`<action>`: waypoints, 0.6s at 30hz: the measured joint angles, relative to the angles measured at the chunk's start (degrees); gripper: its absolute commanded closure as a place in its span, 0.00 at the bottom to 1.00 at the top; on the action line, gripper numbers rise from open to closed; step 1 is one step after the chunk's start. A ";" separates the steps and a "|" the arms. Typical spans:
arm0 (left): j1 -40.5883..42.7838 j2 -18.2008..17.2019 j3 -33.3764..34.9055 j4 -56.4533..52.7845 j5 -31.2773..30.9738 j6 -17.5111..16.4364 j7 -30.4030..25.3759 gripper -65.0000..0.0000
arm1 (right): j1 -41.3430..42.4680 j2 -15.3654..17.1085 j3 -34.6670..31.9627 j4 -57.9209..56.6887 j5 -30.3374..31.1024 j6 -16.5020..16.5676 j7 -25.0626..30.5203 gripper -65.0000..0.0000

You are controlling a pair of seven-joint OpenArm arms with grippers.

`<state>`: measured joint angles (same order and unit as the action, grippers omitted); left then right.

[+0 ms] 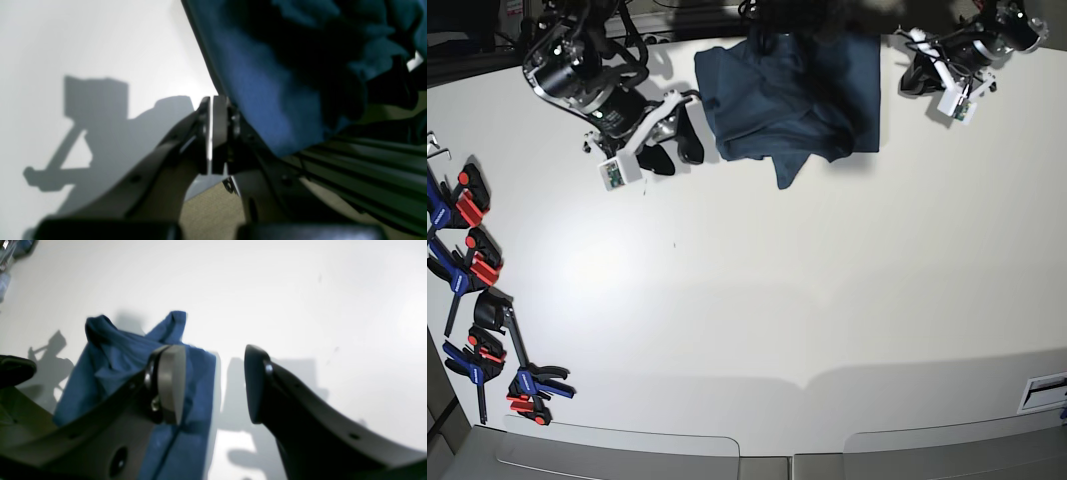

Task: Fold the T-shirt properly
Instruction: 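Grasp the bundle with the right gripper and fold it over again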

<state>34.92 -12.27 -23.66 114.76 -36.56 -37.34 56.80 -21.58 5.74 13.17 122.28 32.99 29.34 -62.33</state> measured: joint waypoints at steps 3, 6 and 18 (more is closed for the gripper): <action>0.04 0.02 0.02 0.00 0.00 0.00 0.00 1.00 | -0.13 0.00 -2.69 -4.15 -0.68 0.09 0.13 0.48; 0.02 0.00 0.02 0.00 0.00 0.00 0.00 1.00 | -0.15 0.00 -5.20 -7.63 -0.96 -0.02 0.17 0.47; 0.02 0.02 0.02 0.00 0.00 -0.02 -0.02 1.00 | -0.09 0.15 -12.83 -8.92 -0.81 -0.04 1.40 0.47</action>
<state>34.94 -12.25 -23.64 114.76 -36.56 -37.36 56.77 -21.67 5.89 0.34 113.36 32.18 29.30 -60.93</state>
